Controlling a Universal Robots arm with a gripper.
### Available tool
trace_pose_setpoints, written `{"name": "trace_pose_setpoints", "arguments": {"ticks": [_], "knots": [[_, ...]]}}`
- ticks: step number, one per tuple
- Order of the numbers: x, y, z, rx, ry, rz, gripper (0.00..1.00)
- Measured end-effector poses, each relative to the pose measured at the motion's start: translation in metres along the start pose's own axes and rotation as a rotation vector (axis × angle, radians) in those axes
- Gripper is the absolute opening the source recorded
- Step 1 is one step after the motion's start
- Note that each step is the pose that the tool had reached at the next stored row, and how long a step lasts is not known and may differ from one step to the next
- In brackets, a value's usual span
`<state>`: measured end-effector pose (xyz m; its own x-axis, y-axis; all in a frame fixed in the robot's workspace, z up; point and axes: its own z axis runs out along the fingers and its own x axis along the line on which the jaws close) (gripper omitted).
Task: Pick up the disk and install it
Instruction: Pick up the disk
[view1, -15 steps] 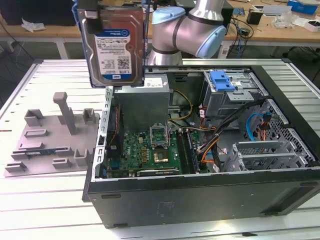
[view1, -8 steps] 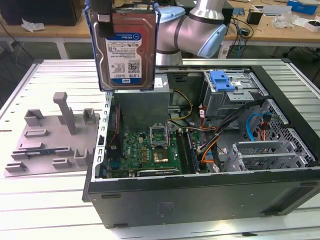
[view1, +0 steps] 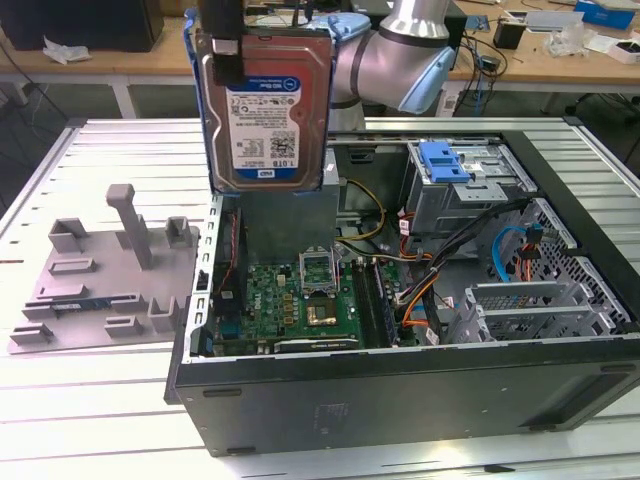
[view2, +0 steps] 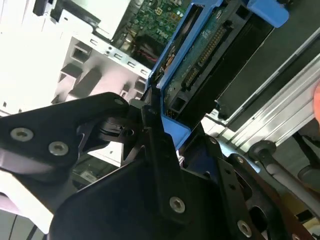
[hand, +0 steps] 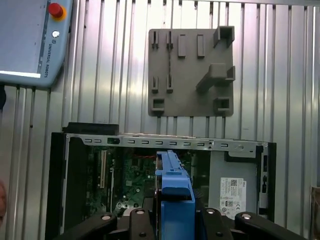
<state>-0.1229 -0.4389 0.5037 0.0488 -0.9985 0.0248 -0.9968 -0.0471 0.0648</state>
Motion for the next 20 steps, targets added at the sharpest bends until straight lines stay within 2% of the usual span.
{"name": "trace_pose_setpoints", "arguments": {"ticks": [8,12,14,20], "knots": [[0.0274,-0.0249,-0.0010,-0.0080,-0.0003,0.000,0.37],[0.0370,-0.0349,-0.0013,-0.0137,-0.0007,-0.001,0.37],[0.0445,-0.0430,-0.0017,-0.0178,-0.0008,-0.001,0.37],[0.0606,-0.0621,-0.0026,-0.0214,-0.0009,-0.001,0.37]]}}
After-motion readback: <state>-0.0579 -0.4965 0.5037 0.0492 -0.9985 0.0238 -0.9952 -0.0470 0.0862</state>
